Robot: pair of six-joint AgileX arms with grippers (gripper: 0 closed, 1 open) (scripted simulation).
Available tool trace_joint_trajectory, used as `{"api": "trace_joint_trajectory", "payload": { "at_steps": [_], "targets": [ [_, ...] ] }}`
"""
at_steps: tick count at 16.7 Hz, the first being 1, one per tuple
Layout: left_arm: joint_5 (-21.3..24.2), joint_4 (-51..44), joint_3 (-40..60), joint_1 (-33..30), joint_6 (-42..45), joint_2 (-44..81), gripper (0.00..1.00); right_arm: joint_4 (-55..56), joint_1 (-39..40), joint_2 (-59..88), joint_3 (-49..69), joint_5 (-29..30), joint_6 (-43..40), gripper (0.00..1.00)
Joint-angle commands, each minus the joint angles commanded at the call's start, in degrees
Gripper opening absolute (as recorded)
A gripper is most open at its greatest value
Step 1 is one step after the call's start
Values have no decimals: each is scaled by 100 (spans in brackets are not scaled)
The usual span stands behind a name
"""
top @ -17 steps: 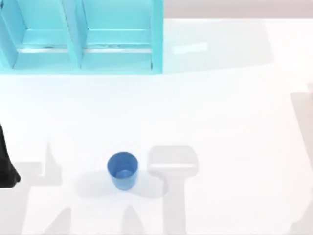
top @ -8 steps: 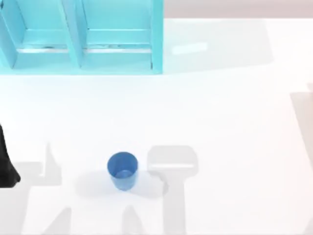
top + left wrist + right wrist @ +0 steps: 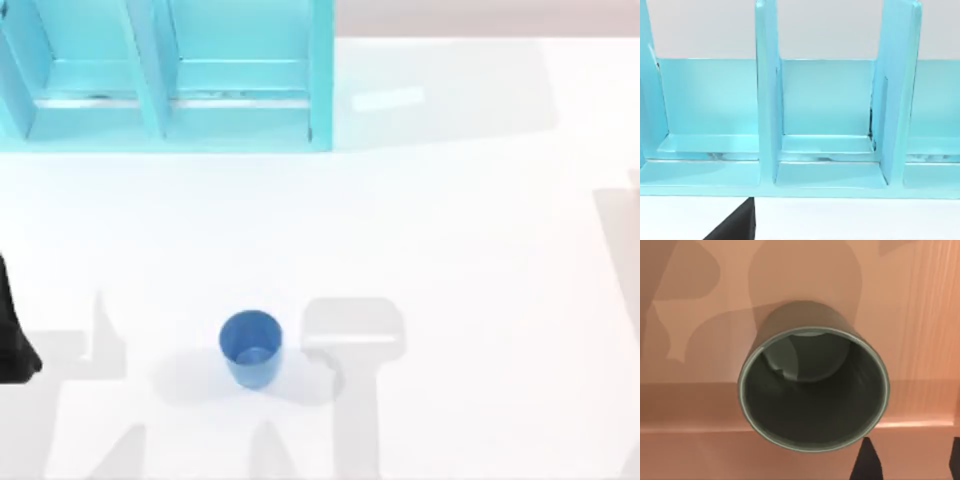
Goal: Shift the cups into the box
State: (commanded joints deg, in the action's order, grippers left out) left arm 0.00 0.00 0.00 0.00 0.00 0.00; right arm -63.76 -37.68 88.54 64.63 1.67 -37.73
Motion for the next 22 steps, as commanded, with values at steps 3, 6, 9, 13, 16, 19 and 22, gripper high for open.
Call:
{"api": "trace_joint_trajectory", "payload": {
  "at_steps": [3,6,9,13,16,19,22],
  "targets": [
    [0,0,0,0,0,0,100,0,0,0,0,0,0,83],
    [0,0,0,0,0,0,100,0,0,0,0,0,0,100],
    [0,0,0,0,0,0,100,0,0,0,0,0,0,100],
    [0,0,0,0,0,0,100,0,0,0,0,0,0,100],
    [0,0,0,0,0,0,100,-86,-14,-8,94,4,-6,100],
    [0,0,0,0,0,0,100,-611,-46,-10,678,15,-7,100],
    [0,0,0,0,0,0,100,-1442,-58,26,1534,5,-19,100]
  ]
}}
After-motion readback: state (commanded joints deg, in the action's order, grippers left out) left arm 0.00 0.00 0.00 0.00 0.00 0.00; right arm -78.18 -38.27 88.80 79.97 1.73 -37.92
